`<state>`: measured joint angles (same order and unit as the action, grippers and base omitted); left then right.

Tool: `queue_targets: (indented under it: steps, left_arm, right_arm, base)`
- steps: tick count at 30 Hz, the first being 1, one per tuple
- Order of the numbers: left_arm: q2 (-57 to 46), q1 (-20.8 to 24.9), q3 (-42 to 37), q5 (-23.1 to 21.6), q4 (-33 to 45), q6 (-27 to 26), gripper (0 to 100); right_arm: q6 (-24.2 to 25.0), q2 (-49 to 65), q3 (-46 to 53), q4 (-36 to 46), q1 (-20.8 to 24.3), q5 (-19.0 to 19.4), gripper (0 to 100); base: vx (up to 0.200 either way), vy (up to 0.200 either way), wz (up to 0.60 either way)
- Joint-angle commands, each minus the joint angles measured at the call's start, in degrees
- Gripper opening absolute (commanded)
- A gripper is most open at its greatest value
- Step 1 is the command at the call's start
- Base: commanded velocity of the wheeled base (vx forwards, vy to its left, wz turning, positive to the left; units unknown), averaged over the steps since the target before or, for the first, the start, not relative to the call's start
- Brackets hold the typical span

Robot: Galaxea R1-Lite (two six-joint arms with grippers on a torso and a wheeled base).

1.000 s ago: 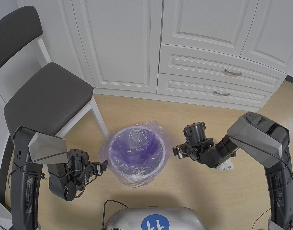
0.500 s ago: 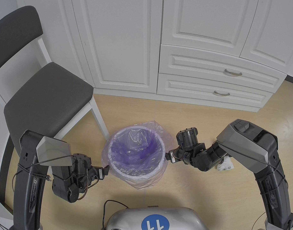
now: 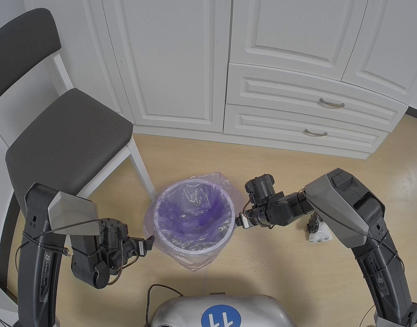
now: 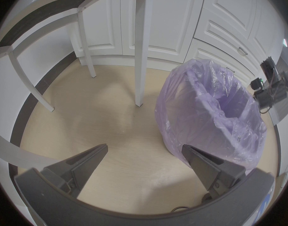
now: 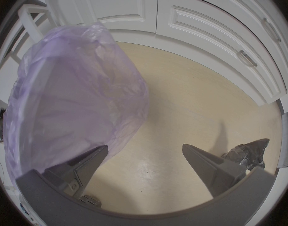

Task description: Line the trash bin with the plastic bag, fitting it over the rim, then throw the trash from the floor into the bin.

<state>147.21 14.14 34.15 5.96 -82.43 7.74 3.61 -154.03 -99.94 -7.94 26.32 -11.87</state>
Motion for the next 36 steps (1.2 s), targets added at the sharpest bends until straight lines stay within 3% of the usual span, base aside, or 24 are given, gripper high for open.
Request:
queue_targets:
  steps: [1, 3, 9, 19, 28, 36]
  left_arm:
    - [-2.8, -0.2, -2.7, -1.6, -0.1, -0.8, 100]
    - [-3.5, -0.3, -3.5, -2.0, -0.2, -0.9, 100]
    - [-7.6, -0.9, -8.5, -6.1, -0.4, -4.3, 100]
    - [-13.4, -0.9, -12.1, -6.5, -0.6, -6.1, 100]
    - [-19.1, -1.0, -14.2, -6.5, -0.6, -6.8, 100]
    - [-22.1, -0.9, -14.7, -6.5, -0.8, -6.8, 100]
  right_arm:
    - [0.1, -5.3, -10.6, 8.0, -1.4, -0.3, 100]
    - [0.4, -4.1, -9.9, 8.7, -1.5, -0.3, 100]
    - [0.1, 10.9, 4.3, 9.3, -1.9, -0.5, 100]
    - [-1.9, 25.1, 15.0, 8.7, 2.2, -3.4, 100]
    - [-1.5, 20.7, 12.8, 0.5, 13.6, -5.6, 100]
    - [-1.4, 10.3, 4.5, -0.8, 17.5, -8.3, 100]
  base:
    - [0.000, 0.000, 0.00]
    - [0.000, 0.000, 0.00]
    - [0.000, 0.000, 0.00]
    - [0.000, 0.000, 0.00]
    - [0.000, 0.000, 0.00]
    - [0.000, 0.000, 0.00]
